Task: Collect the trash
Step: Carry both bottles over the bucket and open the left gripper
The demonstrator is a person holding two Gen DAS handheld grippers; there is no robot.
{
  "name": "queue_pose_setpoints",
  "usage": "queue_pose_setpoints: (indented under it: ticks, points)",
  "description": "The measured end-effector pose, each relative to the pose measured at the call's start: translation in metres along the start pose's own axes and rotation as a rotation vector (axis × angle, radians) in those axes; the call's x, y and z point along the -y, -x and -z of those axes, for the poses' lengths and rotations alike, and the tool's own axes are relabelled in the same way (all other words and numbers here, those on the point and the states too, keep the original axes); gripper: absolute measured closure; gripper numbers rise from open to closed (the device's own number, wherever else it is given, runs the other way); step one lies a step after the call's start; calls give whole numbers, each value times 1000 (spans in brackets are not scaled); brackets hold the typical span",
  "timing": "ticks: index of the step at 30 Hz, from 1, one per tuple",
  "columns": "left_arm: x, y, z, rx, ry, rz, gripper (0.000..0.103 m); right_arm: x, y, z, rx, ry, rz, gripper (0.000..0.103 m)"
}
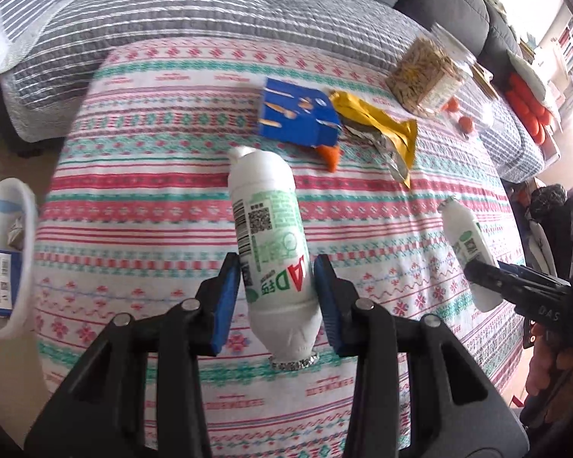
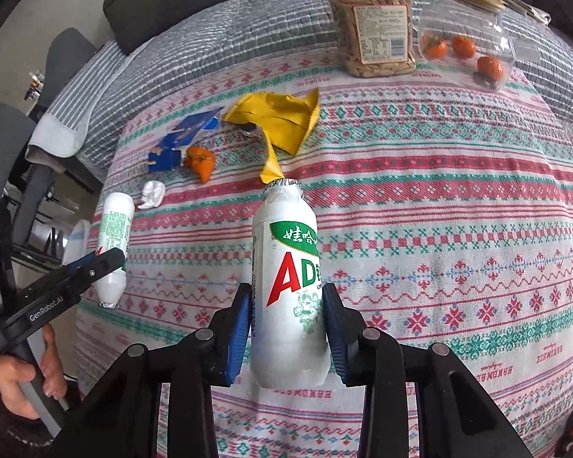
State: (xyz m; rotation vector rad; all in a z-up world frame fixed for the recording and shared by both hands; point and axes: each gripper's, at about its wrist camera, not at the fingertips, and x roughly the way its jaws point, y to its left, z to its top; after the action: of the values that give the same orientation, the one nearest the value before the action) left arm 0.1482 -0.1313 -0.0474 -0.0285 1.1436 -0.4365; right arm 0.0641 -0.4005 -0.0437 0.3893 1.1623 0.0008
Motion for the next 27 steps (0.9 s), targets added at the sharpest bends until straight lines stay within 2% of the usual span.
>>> queue_pose_setpoints:
  ticks: [13,22,27]
  points:
    - [-67,34,0,57,109,-89,62,-66,4,-17,45,54,-83,66]
    - [-120,52,4,78,188,-178,62,-120,-11,-28,44,90,-150,66]
    - [-158,64,6,96,277,-208,62,-150,-27,-35,26,111,-200,66]
